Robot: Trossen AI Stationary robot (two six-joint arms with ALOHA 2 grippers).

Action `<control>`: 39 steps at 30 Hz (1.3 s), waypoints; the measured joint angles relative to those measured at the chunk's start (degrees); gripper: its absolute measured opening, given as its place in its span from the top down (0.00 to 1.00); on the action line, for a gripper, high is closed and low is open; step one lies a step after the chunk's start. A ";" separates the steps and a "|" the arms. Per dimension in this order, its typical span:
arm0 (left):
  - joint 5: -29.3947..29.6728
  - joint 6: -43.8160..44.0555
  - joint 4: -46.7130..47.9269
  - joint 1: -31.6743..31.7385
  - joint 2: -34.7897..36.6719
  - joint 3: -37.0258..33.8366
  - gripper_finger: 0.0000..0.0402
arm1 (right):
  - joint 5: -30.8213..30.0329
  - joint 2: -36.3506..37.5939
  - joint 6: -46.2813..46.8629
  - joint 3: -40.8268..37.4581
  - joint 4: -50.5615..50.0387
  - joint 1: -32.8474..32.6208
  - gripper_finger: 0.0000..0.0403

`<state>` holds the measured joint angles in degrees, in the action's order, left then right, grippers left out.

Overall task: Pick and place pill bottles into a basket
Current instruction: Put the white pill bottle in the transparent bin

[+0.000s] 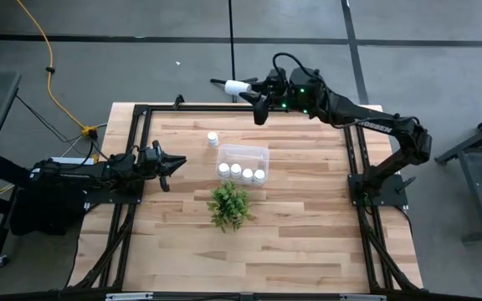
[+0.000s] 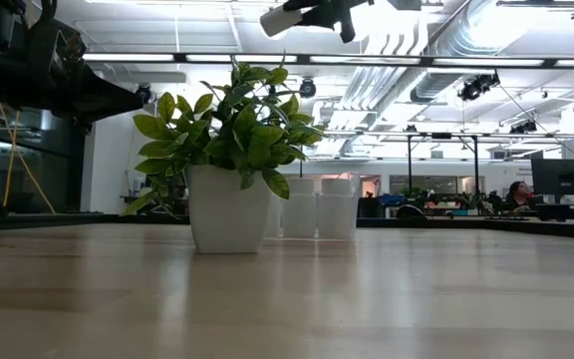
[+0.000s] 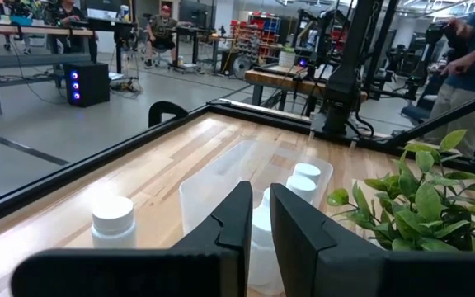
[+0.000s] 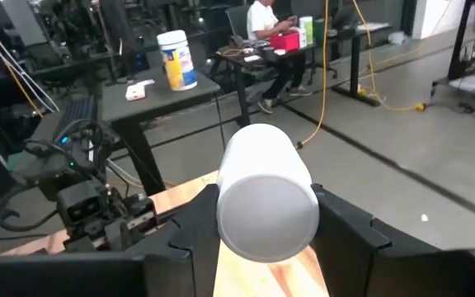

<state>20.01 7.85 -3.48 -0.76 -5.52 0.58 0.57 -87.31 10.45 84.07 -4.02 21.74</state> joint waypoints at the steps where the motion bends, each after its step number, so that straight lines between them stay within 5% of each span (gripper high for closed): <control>1: 0.00 -0.03 0.02 -0.02 0.00 0.00 0.79 | 0.19 -0.15 0.63 0.02 0.00 -0.01 0.63; 39: 0.00 -0.05 0.02 0.00 0.00 0.00 0.79 | 4.03 -11.08 6.22 0.00 -17.54 -3.15 0.63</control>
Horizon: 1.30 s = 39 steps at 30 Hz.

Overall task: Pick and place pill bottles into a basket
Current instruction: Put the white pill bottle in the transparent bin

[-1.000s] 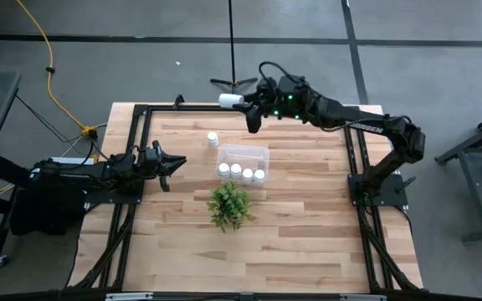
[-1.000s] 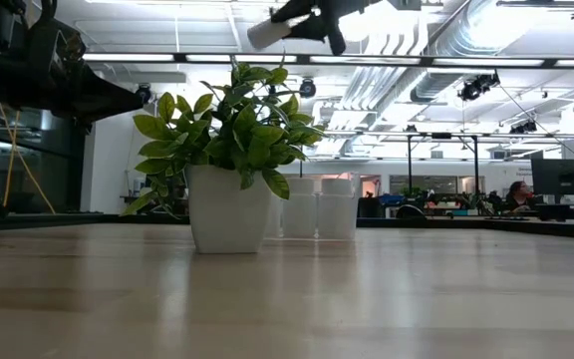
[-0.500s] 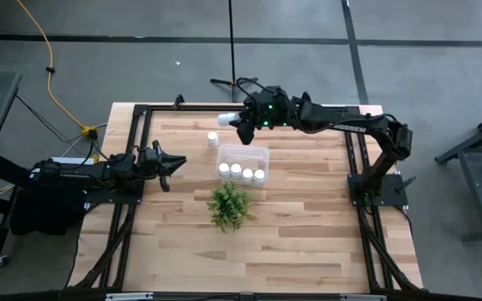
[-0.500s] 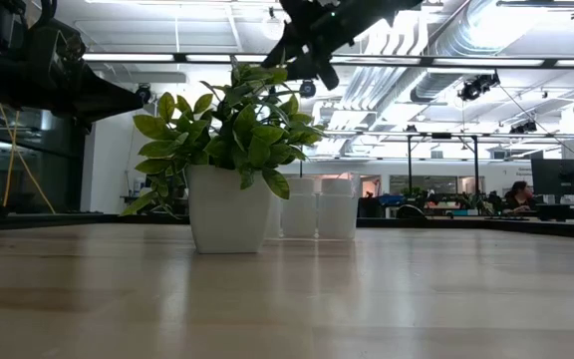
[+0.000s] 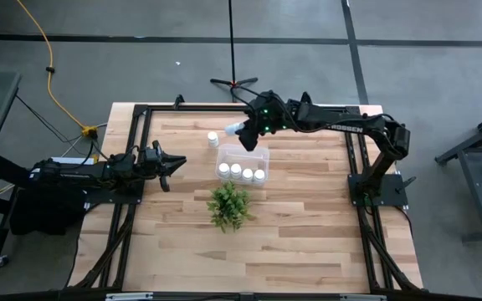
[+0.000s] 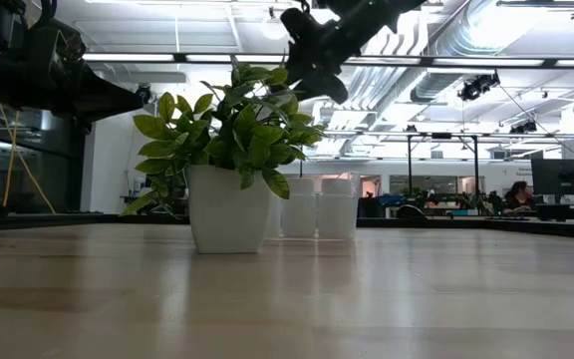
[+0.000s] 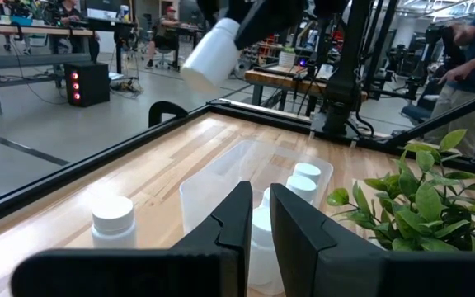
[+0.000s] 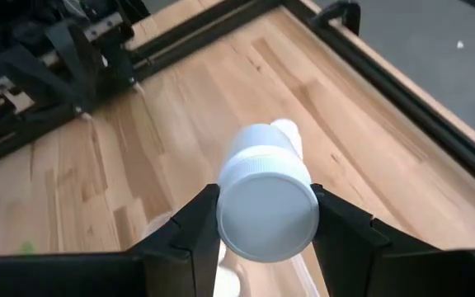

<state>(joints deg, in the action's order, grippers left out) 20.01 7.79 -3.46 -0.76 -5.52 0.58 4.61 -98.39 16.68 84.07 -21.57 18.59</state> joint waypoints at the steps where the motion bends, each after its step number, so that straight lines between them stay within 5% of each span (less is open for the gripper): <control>1: 0.00 0.00 0.00 0.00 0.00 0.00 0.79 | 0.05 0.00 0.01 0.00 -0.59 0.00 0.63; 39: 0.00 0.00 0.00 -0.02 0.00 0.00 0.79 | 0.01 0.04 -0.40 -0.68 -20.23 -4.52 0.63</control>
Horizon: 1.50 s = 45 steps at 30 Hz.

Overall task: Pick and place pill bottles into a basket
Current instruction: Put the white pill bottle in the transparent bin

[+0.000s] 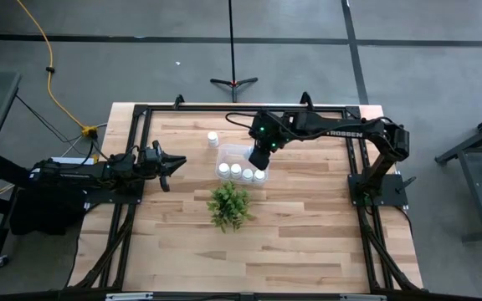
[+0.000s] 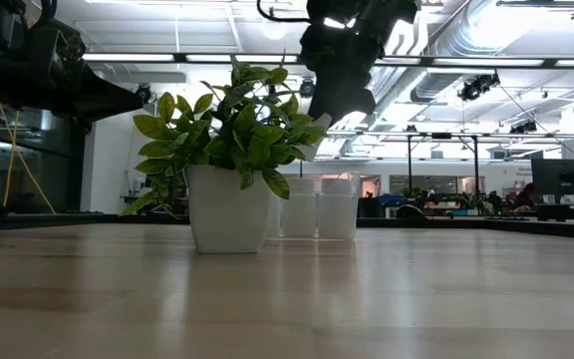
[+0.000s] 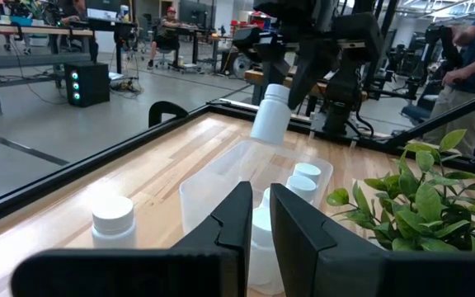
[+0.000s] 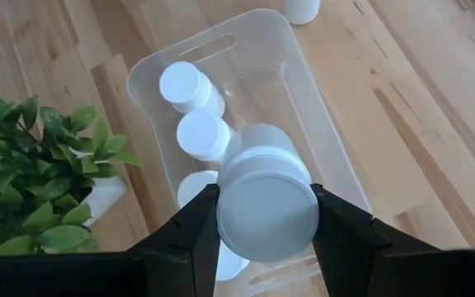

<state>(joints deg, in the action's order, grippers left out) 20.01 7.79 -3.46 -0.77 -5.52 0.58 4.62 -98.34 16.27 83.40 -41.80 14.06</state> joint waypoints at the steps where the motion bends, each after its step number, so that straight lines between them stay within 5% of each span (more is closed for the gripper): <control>1: -0.01 0.00 0.00 0.02 0.00 0.00 0.79 | 0.02 0.00 0.00 0.00 0.00 0.00 0.63; 30: -0.01 0.00 0.02 0.02 0.00 0.02 0.79 | -1.99 0.02 -0.26 0.02 -7.37 0.00 0.63; 45: -0.02 0.00 0.00 0.00 0.00 0.01 0.79 | -2.65 -7.32 1.60 0.02 -3.92 -0.37 0.63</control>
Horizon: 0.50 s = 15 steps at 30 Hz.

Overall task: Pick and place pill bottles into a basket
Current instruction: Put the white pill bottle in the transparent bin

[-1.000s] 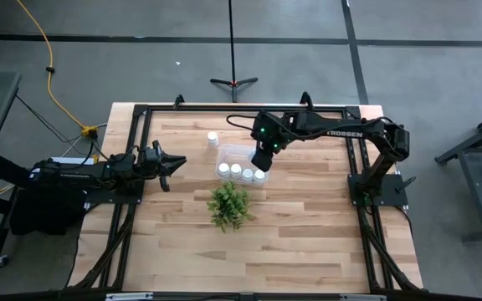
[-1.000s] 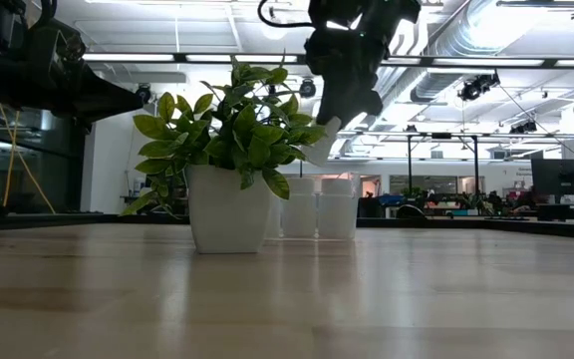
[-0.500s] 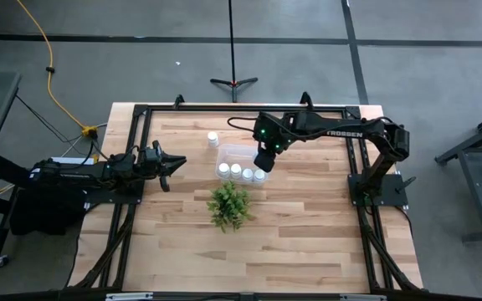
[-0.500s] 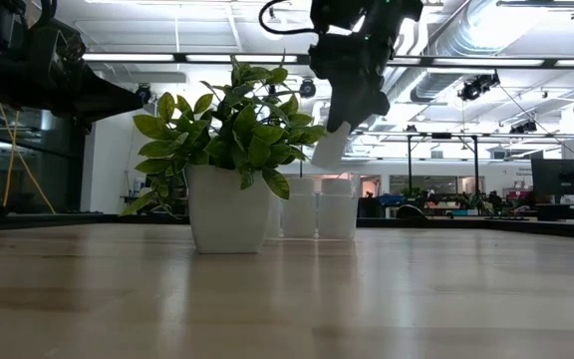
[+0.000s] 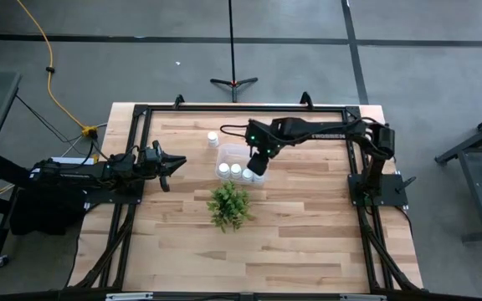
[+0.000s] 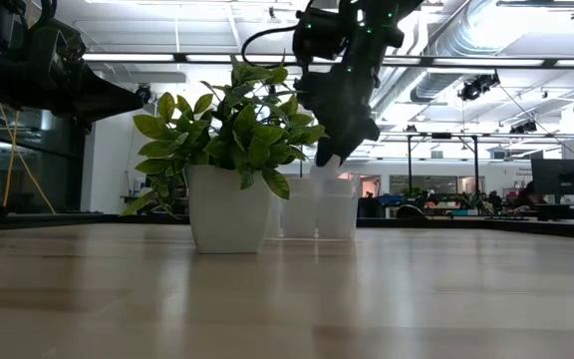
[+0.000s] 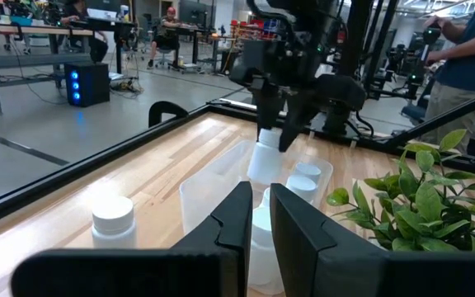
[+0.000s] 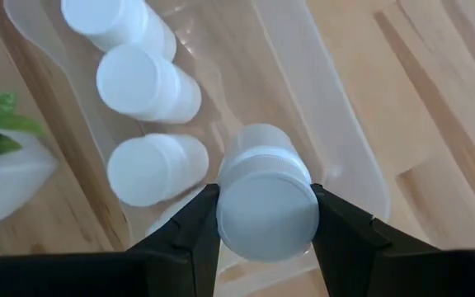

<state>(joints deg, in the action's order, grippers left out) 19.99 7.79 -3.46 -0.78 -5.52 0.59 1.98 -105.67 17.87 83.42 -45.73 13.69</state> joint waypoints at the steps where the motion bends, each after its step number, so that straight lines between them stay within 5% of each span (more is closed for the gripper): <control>1: 0.00 0.00 0.01 0.01 0.00 0.00 0.79 | -0.02 0.00 0.03 0.02 0.31 0.00 0.63; 15: 0.02 0.00 0.02 0.01 0.00 -0.01 0.79 | 1.36 0.02 0.24 0.07 17.13 0.43 0.63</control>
<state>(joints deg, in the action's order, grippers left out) 20.01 7.79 -3.44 -0.77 -5.52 0.58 3.33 -105.65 18.11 83.48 -28.60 14.12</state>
